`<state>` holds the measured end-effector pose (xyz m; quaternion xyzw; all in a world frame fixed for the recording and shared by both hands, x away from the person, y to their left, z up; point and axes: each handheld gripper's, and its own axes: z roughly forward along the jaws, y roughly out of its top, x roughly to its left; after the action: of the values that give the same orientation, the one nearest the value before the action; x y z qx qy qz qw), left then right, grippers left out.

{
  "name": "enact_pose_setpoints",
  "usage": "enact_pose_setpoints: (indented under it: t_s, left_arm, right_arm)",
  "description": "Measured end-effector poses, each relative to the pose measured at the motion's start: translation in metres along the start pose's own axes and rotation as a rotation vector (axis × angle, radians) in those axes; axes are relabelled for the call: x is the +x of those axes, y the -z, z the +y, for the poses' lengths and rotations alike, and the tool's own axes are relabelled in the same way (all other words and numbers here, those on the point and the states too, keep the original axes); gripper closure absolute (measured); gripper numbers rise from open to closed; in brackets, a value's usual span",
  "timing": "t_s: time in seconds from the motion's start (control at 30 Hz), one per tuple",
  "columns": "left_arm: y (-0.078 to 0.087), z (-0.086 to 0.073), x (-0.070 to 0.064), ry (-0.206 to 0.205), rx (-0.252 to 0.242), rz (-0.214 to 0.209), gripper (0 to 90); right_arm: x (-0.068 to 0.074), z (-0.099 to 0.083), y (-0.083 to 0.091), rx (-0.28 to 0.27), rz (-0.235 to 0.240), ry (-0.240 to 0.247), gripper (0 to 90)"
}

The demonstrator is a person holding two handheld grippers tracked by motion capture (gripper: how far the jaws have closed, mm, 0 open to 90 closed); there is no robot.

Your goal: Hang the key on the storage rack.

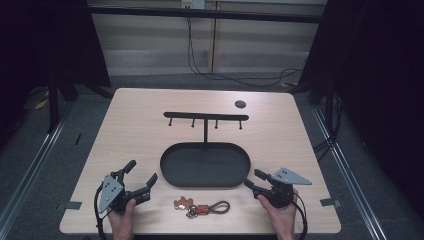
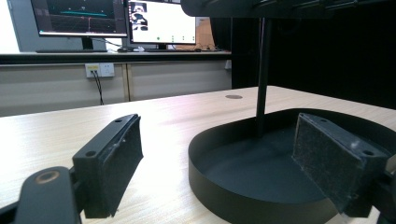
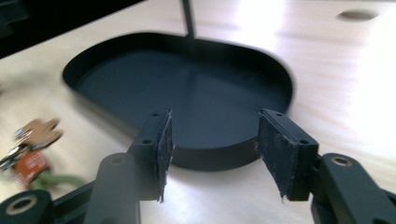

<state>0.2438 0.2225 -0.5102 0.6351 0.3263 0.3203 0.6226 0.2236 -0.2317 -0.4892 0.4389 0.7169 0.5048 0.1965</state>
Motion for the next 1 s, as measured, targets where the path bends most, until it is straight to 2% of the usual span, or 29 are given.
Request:
enact_pose_setpoints:
  t_s: [0.03, 0.07, 0.1, 0.13, 0.2, 0.23, 0.37, 0.4, 0.5, 0.57, 0.67, 0.73, 0.77, 0.8, 0.83, 0.9, 0.93, 0.97, 1.0]
  left_arm:
    - [0.000, 0.000, 0.000, 0.000, 0.000, 0.000, 15.5]
    - [0.000, 0.000, 0.000, 0.000, 0.000, 0.000, 15.6]
    - [0.000, 0.000, 0.000, 0.000, 0.000, 0.000, 15.6]
    - [0.000, 0.000, 0.000, 0.000, 0.000, 0.000, 15.6]
    - [0.000, 0.000, 0.000, 0.004, -0.002, 0.001, 15.6]
    - [0.000, 0.000, 0.000, 0.004, -0.002, 0.002, 15.6]
    - [0.000, 0.000, 0.000, 0.004, -0.002, 0.004, 15.6]
    - [0.000, 0.000, 0.000, 0.001, -0.002, 0.005, 15.6]
    - [0.000, 0.000, 0.000, 0.001, 0.000, 0.005, 15.7]
    - [0.000, 0.000, 0.000, 0.000, -0.002, 0.006, 15.7]
    - [0.000, 0.000, 0.000, 0.004, -0.002, 0.009, 15.6]
    - [-0.001, 0.000, -0.001, 0.015, -0.006, 0.009, 15.6]
    - [-0.001, 0.000, -0.001, 0.017, -0.005, 0.007, 15.6]
    - [-0.001, 0.000, -0.001, 0.017, -0.005, 0.007, 15.6]
    - [-0.001, 0.000, -0.001, 0.015, -0.004, 0.007, 15.6]
    - [0.000, 0.000, 0.000, 0.002, -0.002, 0.013, 15.6]
    - [-0.001, 0.000, -0.001, 0.008, -0.003, 0.009, 15.6]
    - [-0.001, 0.000, -0.001, 0.009, -0.003, 0.007, 15.6]
    - [-0.001, 0.000, -0.001, 0.008, -0.003, 0.009, 15.6]
  right_arm:
    - [0.001, 0.002, -0.001, 0.042, 0.005, 0.006, 45.4]
    - [0.001, 0.003, -0.002, 0.055, 0.018, 0.002, 47.0]
    - [0.001, 0.003, -0.002, 0.055, 0.018, 0.002, 47.0]
    - [0.001, 0.003, -0.003, 0.060, 0.047, 0.003, 49.1]
    - [0.003, 0.005, -0.003, 0.073, 0.064, 0.015, 49.1]
    - [0.005, 0.007, -0.003, 0.082, 0.092, 0.022, 49.3]
    - [0.008, 0.011, -0.004, 0.111, 0.105, 0.040, 50.9]
    - [0.009, 0.012, -0.005, 0.119, 0.122, 0.040, 50.9]
    - [0.013, 0.018, -0.006, 0.157, 0.153, 0.054, 51.1]
    - [0.015, 0.021, -0.008, 0.183, 0.155, 0.055, 51.6]
    - [0.018, 0.025, -0.012, 0.197, 0.176, 0.060, 53.8]
    - [0.021, 0.027, -0.015, 0.218, 0.193, 0.072, 55.8]
    - [0.025, 0.031, -0.019, 0.243, 0.215, 0.089, 59.4]
    - [0.025, 0.031, -0.019, 0.243, 0.215, 0.089, 59.4]
    - [0.029, 0.035, -0.022, 0.289, 0.246, 0.115, 61.0]
    - [0.032, 0.037, -0.024, 0.306, 0.256, 0.123, 61.4]
    - [0.034, 0.039, -0.026, 0.338, 0.282, 0.128, 61.8]
    - [0.036, 0.040, -0.028, 0.360, 0.287, 0.137, 61.9]
    - [0.039, 0.041, -0.032, 0.405, 0.305, 0.153, 62.3]
